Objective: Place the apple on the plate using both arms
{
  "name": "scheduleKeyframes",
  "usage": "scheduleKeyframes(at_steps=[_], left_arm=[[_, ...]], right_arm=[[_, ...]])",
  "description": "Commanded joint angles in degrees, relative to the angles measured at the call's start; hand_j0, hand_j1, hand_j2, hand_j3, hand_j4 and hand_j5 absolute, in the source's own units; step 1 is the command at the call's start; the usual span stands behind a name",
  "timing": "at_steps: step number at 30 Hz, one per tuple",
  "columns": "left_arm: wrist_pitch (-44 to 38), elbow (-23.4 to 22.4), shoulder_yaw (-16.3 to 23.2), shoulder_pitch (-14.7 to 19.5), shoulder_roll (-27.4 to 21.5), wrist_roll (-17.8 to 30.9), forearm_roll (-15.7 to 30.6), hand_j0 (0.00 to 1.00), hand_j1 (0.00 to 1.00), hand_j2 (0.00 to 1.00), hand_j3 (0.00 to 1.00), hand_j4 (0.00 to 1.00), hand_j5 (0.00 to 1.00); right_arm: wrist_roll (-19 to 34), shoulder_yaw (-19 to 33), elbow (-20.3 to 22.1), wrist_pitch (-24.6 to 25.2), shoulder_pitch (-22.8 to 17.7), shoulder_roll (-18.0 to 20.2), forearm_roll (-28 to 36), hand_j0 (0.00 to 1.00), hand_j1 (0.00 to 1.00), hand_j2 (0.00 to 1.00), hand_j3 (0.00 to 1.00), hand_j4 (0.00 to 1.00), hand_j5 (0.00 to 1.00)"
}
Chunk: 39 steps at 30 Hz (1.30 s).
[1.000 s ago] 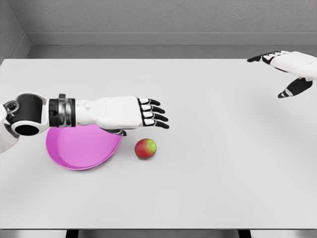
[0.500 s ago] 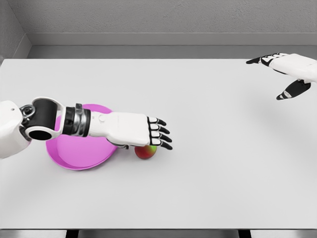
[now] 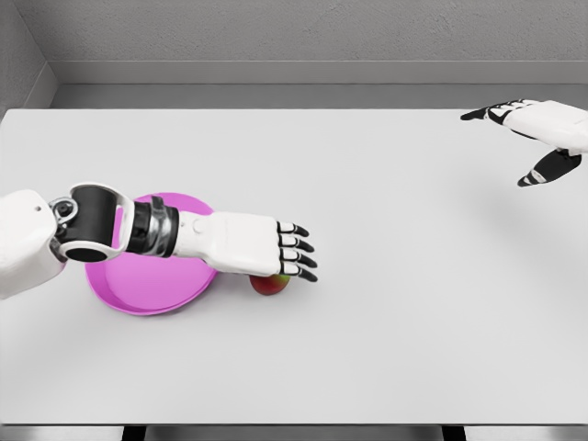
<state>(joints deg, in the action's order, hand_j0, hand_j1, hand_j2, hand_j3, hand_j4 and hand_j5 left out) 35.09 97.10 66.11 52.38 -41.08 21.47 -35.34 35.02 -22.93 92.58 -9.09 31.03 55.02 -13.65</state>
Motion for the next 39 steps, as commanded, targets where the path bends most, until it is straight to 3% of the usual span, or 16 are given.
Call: scheduleKeyframes(at_steps=[1,17,31,39], left_arm=[[-0.09,0.02,0.16,-0.09,0.04,0.68,-0.25,1.0,1.0,1.0,1.0,1.0,1.0],[-0.09,0.11,1.21,0.18,1.09,3.67,-2.45,1.0,1.0,1.0,1.0,1.0,1.0],[-0.09,0.11,1.3,0.09,2.41,4.28,-7.63,1.0,1.0,1.0,1.0,1.0,1.0],[-0.09,0.02,1.65,0.0,3.2,4.9,-8.16,1.0,1.0,1.0,1.0,1.0,1.0]], right_arm=[[-0.02,-0.01,0.06,0.04,0.0,0.18,0.12,1.0,1.0,1.0,1.0,1.0,1.0],[-0.02,0.69,0.06,0.04,0.09,0.18,0.12,1.0,1.0,1.0,1.0,1.0,1.0],[-0.02,0.69,0.15,0.04,0.09,0.26,0.12,1.0,1.0,1.0,1.0,1.0,1.0],[-0.02,3.77,-0.12,0.04,-0.35,0.88,0.11,1.0,1.0,1.0,1.0,1.0,1.0]])
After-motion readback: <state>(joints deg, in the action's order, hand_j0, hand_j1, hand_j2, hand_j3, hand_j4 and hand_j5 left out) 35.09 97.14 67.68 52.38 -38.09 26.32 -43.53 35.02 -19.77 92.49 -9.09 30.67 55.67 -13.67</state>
